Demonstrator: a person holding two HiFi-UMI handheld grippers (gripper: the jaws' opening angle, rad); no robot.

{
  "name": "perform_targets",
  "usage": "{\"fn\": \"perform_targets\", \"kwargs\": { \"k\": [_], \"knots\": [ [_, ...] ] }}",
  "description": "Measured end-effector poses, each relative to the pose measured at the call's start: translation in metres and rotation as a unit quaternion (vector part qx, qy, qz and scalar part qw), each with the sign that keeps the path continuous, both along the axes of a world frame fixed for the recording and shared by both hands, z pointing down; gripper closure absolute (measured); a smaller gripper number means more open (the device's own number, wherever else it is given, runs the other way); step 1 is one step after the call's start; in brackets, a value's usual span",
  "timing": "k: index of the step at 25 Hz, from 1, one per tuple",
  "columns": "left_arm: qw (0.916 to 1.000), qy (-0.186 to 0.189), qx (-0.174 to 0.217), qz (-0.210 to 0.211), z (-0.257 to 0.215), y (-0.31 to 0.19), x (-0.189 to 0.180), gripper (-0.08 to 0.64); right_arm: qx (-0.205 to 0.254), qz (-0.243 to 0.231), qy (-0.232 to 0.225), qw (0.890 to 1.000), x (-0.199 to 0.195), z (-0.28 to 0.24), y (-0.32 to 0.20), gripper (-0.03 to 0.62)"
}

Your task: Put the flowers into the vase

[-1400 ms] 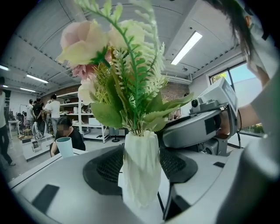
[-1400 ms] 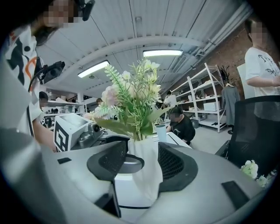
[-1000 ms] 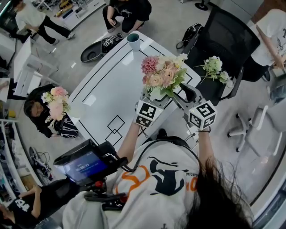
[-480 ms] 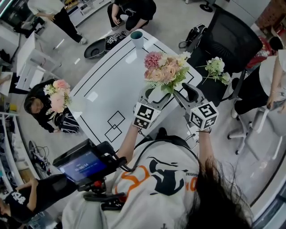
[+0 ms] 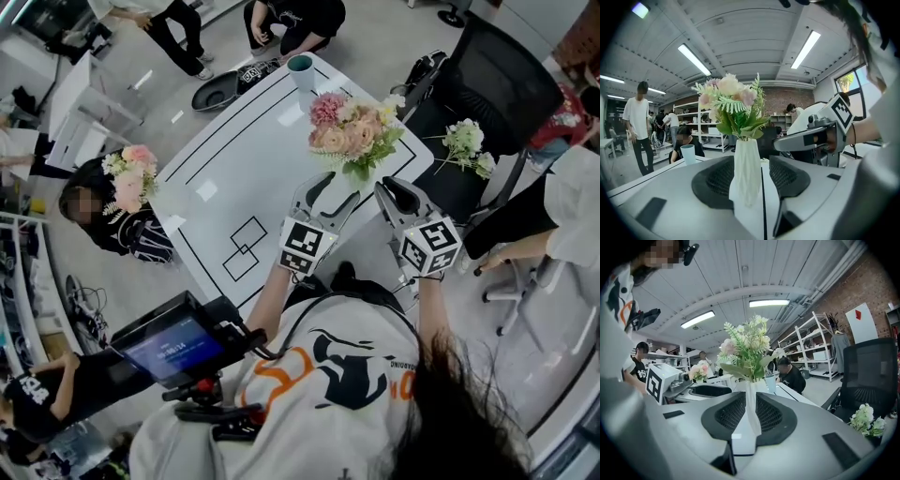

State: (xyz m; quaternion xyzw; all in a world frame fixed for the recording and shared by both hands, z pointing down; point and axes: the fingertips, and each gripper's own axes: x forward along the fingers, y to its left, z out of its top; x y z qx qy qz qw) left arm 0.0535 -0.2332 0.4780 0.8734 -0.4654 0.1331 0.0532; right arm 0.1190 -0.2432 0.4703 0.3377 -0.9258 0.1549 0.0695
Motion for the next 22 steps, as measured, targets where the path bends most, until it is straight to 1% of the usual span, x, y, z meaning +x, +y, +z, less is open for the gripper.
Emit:
{"fn": "perform_targets", "kwargs": {
  "k": [2, 6, 8, 10, 12, 16, 22],
  "knots": [
    [1.0000, -0.001, 0.007, -0.005, -0.003, 0.006, -0.001, 0.365, -0.002, 0.000, -0.003, 1.000, -0.004, 0.002, 0.005, 0.526],
    [0.9999, -0.009, 0.006, -0.004, 0.000, 0.023, 0.001, 0.411, -0.014, 0.001, -0.010, 1.000, -0.008, 0.007, 0.019, 0.547],
    [0.9999, -0.011, 0.008, -0.003, -0.001, 0.030, -0.002, 0.469, -0.013, 0.002, -0.007, 1.000, -0.014, 0.006, 0.025, 0.558],
    [0.9999, -0.010, 0.013, -0.001, -0.004, 0.035, -0.007, 0.500, -0.009, 0.009, -0.005, 1.000, -0.020, 0.003, 0.031, 0.565],
    [0.9998, -0.012, 0.017, 0.002, -0.006, 0.042, -0.011, 0.515, -0.011, 0.017, -0.011, 1.000, -0.027, 0.001, 0.040, 0.568],
    [0.9996, -0.014, 0.019, 0.017, -0.009, 0.067, -0.023, 0.515, -0.018, 0.040, -0.033, 0.998, -0.044, -0.002, 0.065, 0.572],
    [0.9991, -0.006, 0.012, 0.040, -0.012, 0.123, -0.052, 0.515, -0.020, 0.072, -0.035, 0.997, -0.077, -0.001, 0.120, 0.575]
  ]
}}
